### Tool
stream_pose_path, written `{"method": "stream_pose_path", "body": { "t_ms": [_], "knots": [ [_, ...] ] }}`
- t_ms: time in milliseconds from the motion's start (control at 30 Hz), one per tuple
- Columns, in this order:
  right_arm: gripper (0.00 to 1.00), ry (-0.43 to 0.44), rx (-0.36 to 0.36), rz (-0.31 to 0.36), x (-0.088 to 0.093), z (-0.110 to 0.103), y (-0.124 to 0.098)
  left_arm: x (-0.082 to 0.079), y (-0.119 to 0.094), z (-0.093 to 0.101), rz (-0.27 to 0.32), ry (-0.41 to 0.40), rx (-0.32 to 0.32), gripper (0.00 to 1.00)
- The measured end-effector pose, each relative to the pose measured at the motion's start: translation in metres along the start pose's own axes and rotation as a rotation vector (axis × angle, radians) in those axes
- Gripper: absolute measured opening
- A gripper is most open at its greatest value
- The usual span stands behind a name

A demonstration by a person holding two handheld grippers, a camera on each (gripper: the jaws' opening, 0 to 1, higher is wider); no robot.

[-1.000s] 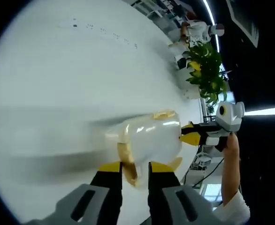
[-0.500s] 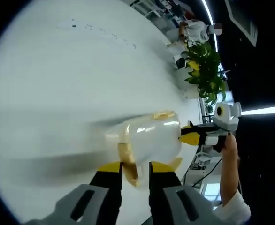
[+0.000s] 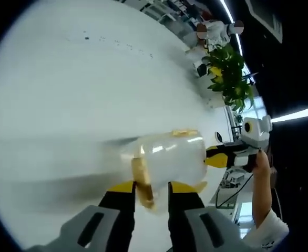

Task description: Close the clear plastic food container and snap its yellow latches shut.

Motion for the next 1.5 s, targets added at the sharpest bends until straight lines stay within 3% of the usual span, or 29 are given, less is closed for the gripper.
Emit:
{"method": "stream_pose_path", "body": {
  "t_ms": [200, 267, 300, 333, 400, 433, 500, 533, 600, 700, 767, 1000, 1067, 1267, 1500],
  "knots": [
    [0.21, -0.033, -0.024, 0.002, 0.004, -0.008, 0.006, 0.009, -0.013, -0.009, 0.015, -0.008, 0.001, 0.17],
    [0.21, -0.043, -0.032, 0.022, 0.004, -0.009, 0.006, 0.012, -0.017, -0.011, 0.050, -0.003, 0.011, 0.17],
    [0.20, -0.076, -0.037, 0.032, 0.004, -0.010, 0.006, 0.013, -0.018, -0.012, 0.076, 0.022, 0.004, 0.17],
    [0.19, -0.094, -0.027, 0.029, 0.001, -0.007, 0.005, 0.012, -0.023, -0.010, 0.131, 0.112, 0.012, 0.15],
    [0.14, -0.175, -0.001, 0.060, -0.005, -0.007, -0.001, 0.012, -0.028, -0.009, 0.179, 0.221, 0.018, 0.12],
    [0.12, -0.181, 0.015, 0.113, -0.011, -0.009, -0.005, 0.011, -0.034, -0.008, 0.230, 0.300, 0.009, 0.13],
    [0.07, -0.152, 0.023, 0.214, -0.022, -0.015, -0.013, 0.009, -0.045, -0.002, 0.302, 0.376, -0.002, 0.12],
    [0.01, -0.154, 0.019, 0.234, -0.023, -0.017, -0.014, 0.009, -0.048, 0.001, 0.337, 0.374, 0.009, 0.10],
    [0.00, -0.165, -0.014, 0.318, -0.031, -0.026, -0.018, 0.008, -0.054, 0.014, 0.444, 0.322, 0.068, 0.01],
    [0.00, -0.186, -0.068, 0.314, -0.030, -0.043, -0.010, 0.014, -0.049, 0.031, 0.538, 0.298, 0.130, 0.00],
    [0.00, -0.224, -0.090, 0.293, -0.029, -0.053, 0.000, 0.021, -0.039, 0.036, 0.521, 0.294, 0.128, 0.00],
    [0.00, -0.319, -0.063, 0.219, -0.024, -0.069, 0.033, 0.033, 0.001, 0.043, 0.448, 0.226, 0.165, 0.00],
    [0.00, -0.325, -0.062, 0.208, -0.023, -0.070, 0.039, 0.035, 0.006, 0.043, 0.430, 0.217, 0.167, 0.00],
    [0.00, -0.357, -0.038, 0.189, -0.029, -0.068, 0.049, 0.056, 0.009, 0.046, 0.322, 0.175, 0.259, 0.00],
    [0.00, -0.362, -0.006, 0.220, -0.054, -0.066, 0.052, 0.065, 0.007, 0.038, 0.320, 0.173, 0.259, 0.00]
  ]
}}
Point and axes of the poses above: the point that each gripper's makers call its tool centre point, and the gripper's own axes: y roughly forward along the fingers, z roughly to its right, x roughly out of its underside, the point moved 9 cm from there along -y, roughly backward along the fingers, and after that the axes turned 9 degrees about z, right-handed, at the moved point
